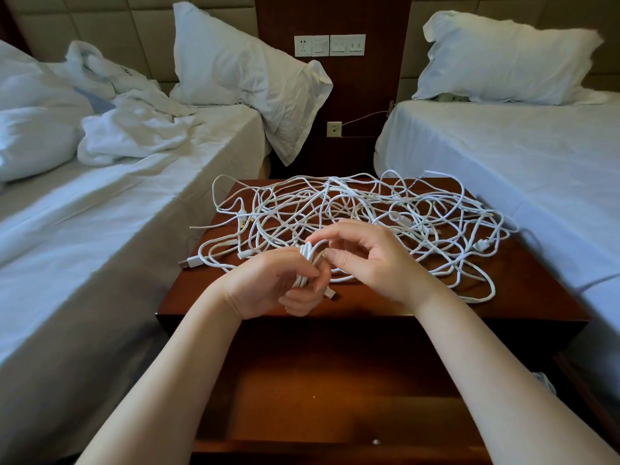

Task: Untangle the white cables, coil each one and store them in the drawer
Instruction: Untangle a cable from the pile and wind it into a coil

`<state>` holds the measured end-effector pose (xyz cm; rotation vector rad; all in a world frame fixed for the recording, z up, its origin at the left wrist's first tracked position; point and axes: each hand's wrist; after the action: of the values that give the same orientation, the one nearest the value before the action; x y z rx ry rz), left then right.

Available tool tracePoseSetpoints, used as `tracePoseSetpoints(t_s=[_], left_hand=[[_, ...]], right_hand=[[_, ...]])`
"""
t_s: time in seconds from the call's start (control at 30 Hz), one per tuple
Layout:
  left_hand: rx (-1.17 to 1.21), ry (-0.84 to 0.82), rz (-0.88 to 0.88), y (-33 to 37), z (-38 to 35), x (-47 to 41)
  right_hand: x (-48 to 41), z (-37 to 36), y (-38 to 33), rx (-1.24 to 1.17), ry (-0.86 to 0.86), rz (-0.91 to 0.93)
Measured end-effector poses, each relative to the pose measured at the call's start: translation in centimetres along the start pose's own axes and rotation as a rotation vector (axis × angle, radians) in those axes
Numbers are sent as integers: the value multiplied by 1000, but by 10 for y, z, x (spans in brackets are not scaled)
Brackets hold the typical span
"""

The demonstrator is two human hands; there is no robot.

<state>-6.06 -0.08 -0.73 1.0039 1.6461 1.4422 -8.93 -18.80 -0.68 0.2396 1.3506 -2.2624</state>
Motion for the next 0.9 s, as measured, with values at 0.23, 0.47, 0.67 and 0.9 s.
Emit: tracePoseSetpoints(t_s=[0.23, 0.47, 0.67, 0.9], left_hand=[[-27, -104, 46, 0, -1, 1], [1, -166, 66, -1, 1, 2], [-80, 109, 7, 4, 4, 5], [-19, 590, 52, 2, -5, -11]], right_hand=[[-1, 1, -1, -110, -97, -37], [-1, 8, -1, -155, -197, -100], [0, 9, 4, -134, -154, -160], [-2, -7, 4, 100, -76, -195]])
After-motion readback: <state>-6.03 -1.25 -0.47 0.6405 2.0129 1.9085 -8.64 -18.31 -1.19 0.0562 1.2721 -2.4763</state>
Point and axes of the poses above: each hand's wrist, its own x-axis away from the middle knuckle, its own z-axis out of the back of the hand, y = z × x, and after that the axes turned 3 degrees about -z, right-handed
